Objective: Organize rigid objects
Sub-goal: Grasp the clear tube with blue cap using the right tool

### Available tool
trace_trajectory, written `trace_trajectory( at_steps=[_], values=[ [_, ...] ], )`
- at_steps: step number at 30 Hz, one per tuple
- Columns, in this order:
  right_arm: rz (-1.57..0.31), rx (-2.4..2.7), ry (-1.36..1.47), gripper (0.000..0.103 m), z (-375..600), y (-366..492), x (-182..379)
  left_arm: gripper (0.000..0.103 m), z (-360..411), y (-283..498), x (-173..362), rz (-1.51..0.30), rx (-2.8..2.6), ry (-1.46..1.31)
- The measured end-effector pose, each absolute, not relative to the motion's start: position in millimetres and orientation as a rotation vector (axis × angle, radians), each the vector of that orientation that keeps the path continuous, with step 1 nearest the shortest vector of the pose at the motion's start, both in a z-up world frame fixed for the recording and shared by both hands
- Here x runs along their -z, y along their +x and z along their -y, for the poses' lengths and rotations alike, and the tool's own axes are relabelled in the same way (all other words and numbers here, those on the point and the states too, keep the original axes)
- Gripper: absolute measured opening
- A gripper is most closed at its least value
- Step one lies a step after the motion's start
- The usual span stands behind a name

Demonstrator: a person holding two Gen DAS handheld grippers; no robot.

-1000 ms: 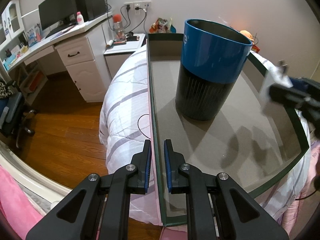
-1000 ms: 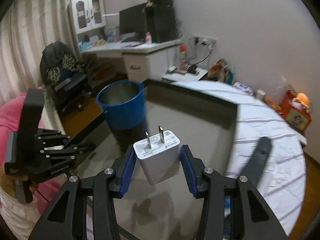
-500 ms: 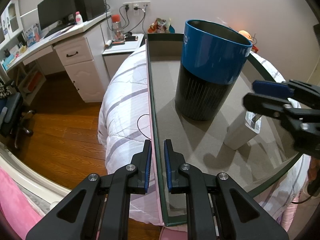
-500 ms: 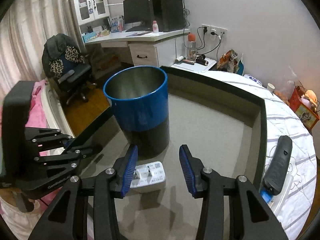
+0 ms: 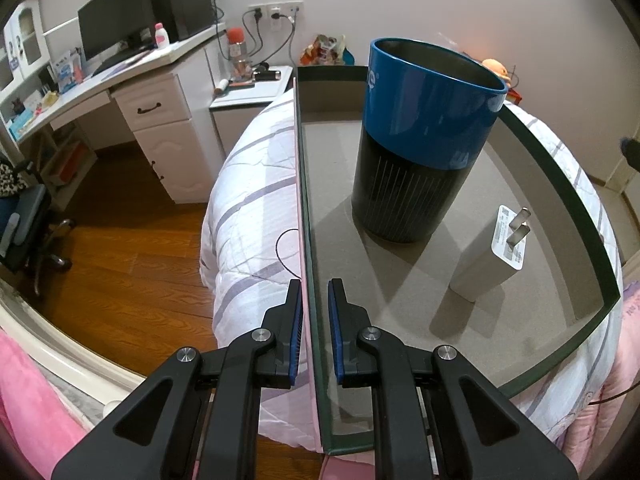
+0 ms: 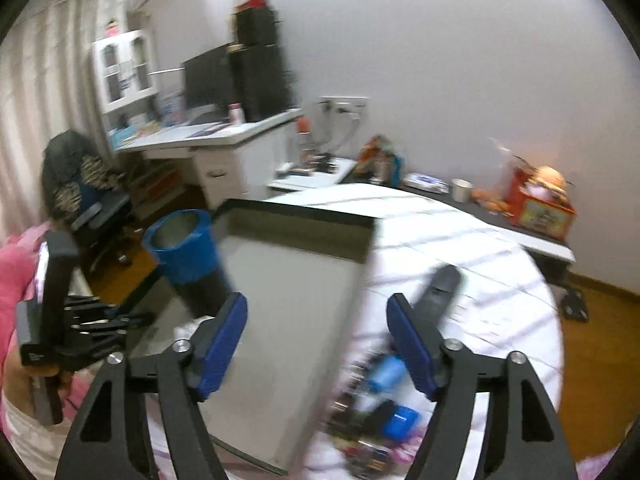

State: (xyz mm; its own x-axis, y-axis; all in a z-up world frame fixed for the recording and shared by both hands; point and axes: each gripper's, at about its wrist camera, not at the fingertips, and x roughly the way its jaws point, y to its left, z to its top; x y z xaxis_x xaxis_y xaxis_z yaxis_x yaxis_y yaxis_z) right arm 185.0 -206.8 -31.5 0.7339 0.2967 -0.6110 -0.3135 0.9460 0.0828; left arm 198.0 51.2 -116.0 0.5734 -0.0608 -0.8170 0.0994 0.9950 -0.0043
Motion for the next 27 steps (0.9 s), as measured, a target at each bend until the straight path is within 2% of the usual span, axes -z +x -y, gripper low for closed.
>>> trace_trajectory(
  at_steps=[7,16,24,25,27],
  values=[
    [-0.731,-0.169,0.05,0.078,265,178,57,0.011,-47,198,117,-0.958,0.077,0.061],
    [-0.824,-0.128,0.049,0.078,285,155,104,0.011,-41,198,117,-0.965,0.057,0.085],
    [-0.777,-0.112,0.085,0.077,292,162,99,0.013,-38,196,117,-0.968,0.049,0.1],
    [-0.783,-0.107,0.081,0.077,291,167,99,0.014,-38,196,117,-0.969,0.05,0.1],
    [-0.788,-0.1,0.064,0.068,288,177,100,0.014,-38,196,116,-0.969,0.049,0.103]
  ],
)
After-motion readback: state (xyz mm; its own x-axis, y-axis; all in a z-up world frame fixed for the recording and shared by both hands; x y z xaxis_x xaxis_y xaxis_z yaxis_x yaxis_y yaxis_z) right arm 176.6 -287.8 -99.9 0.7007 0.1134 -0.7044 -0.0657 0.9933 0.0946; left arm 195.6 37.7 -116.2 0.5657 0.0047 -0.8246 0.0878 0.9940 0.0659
